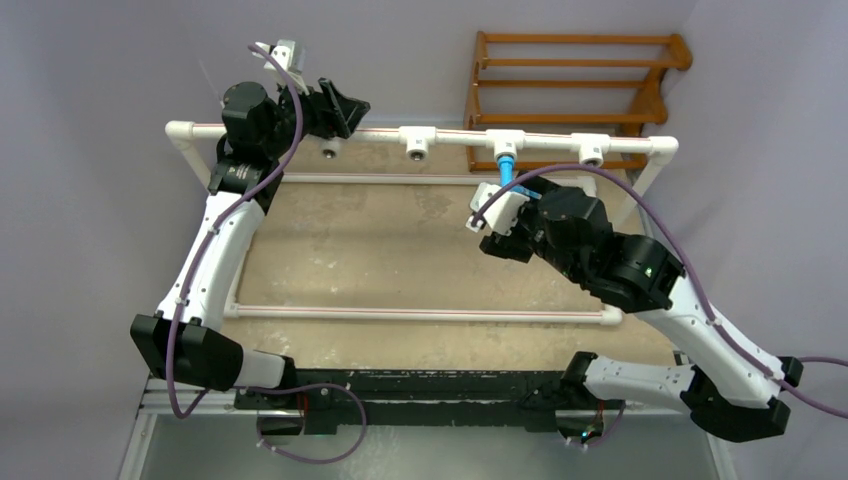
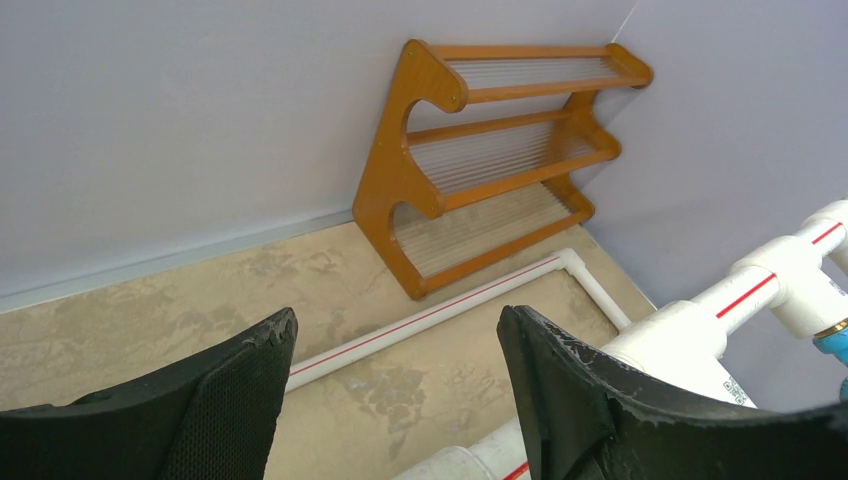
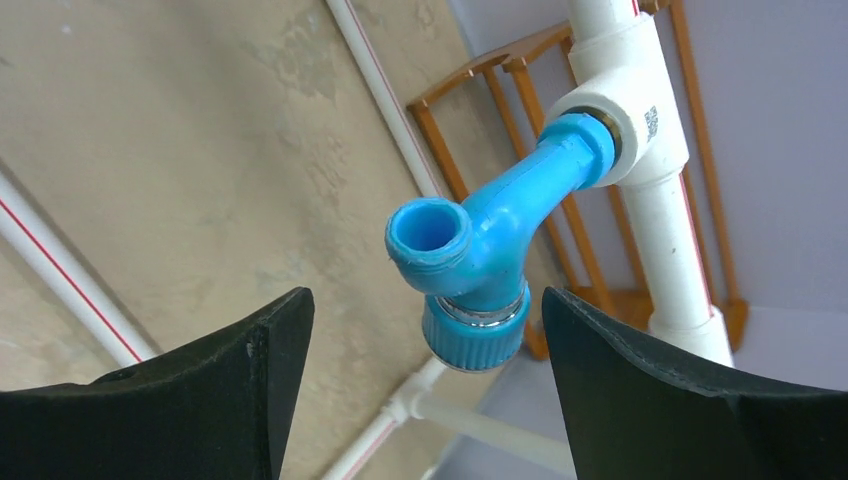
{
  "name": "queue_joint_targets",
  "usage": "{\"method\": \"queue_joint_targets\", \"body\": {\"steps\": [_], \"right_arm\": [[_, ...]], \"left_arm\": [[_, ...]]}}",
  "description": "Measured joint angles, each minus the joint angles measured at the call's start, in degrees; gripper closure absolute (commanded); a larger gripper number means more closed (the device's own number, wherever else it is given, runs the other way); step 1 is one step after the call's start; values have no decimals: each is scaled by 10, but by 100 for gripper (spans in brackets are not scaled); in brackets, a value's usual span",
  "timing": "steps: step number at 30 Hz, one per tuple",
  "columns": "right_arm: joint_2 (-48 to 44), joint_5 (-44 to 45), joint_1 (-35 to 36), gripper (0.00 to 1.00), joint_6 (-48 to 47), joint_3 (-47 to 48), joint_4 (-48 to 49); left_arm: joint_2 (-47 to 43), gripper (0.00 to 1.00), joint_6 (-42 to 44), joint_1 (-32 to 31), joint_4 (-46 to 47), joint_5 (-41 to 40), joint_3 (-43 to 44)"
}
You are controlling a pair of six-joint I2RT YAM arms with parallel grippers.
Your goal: Install the water faucets
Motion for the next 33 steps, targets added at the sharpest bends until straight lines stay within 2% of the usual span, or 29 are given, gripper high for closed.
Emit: {"method": "queue_joint_targets", "body": {"steps": [5, 9, 16, 20, 24, 27, 33], "right_arm": [[-3, 17, 0, 15, -90, 7, 6], [-24, 60, 5, 16, -147, -42, 70], [-24, 104, 12, 27, -183, -112, 165], [-25, 106, 16, 42, -160, -125, 217], [-25, 110, 17, 67, -111, -144, 257], [-26, 121, 19, 81, -66, -157, 283], [-32, 128, 19, 95, 80, -167, 310]], "left_arm": [[0, 27, 0, 0, 0, 0, 0], [0, 27, 0, 1, 0, 2, 0], [5, 27, 0, 4, 0, 9, 2], [7, 27, -5, 7, 1, 21, 4], [8, 27, -8, 10, 1, 28, 4], [9, 27, -10, 11, 1, 33, 4], [9, 27, -10, 12, 1, 37, 5]]}}
